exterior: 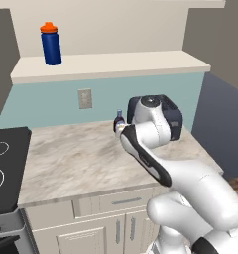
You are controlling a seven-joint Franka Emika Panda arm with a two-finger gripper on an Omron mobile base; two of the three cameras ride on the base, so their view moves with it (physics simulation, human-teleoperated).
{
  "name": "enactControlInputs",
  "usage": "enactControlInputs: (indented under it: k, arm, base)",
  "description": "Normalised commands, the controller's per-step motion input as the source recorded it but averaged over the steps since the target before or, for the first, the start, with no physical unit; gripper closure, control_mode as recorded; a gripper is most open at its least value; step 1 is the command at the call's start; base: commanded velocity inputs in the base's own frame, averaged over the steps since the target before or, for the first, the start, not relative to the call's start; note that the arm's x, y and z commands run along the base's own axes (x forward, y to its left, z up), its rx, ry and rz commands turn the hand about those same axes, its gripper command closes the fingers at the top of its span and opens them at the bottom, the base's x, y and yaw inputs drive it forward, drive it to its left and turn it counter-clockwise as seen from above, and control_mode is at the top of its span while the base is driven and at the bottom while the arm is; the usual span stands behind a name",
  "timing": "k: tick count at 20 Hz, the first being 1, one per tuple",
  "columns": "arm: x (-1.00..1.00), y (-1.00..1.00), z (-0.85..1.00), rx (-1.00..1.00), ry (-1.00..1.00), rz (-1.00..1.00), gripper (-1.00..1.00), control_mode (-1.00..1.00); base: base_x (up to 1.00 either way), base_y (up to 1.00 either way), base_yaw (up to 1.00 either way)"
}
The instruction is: Pick the jam and bar from the counter and place them in the cabinets closest to them.
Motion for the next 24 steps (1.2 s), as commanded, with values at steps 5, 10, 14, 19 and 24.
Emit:
enactControlInputs:
  k: [5, 10, 14, 19, 24]
  arm:
    - [-0.46, 0.0, 0.81, 0.0, -0.01, -0.03, 1.0, -1.0]
    - [-0.29, 0.0, 0.62, -0.01, -0.07, -0.03, 1.0, -1.0]
    - [-0.24, -0.02, 0.69, 0.0, -0.07, -0.04, 1.0, -1.0]
    - [-0.2, -0.06, 0.8, 0.0, -0.05, -0.05, 1.0, -1.0]
    - [-0.09, -0.07, 0.82, 0.0, -0.05, -0.05, 1.0, -1.0]
  base:
    - [0.0, 0.0, 0.0]
    - [0.0, 0.0, 0.0]
    - [0.0, 0.0, 0.0]
    - [0.0, 0.0, 0.0]
    - [0.0, 0.0, 0.0]
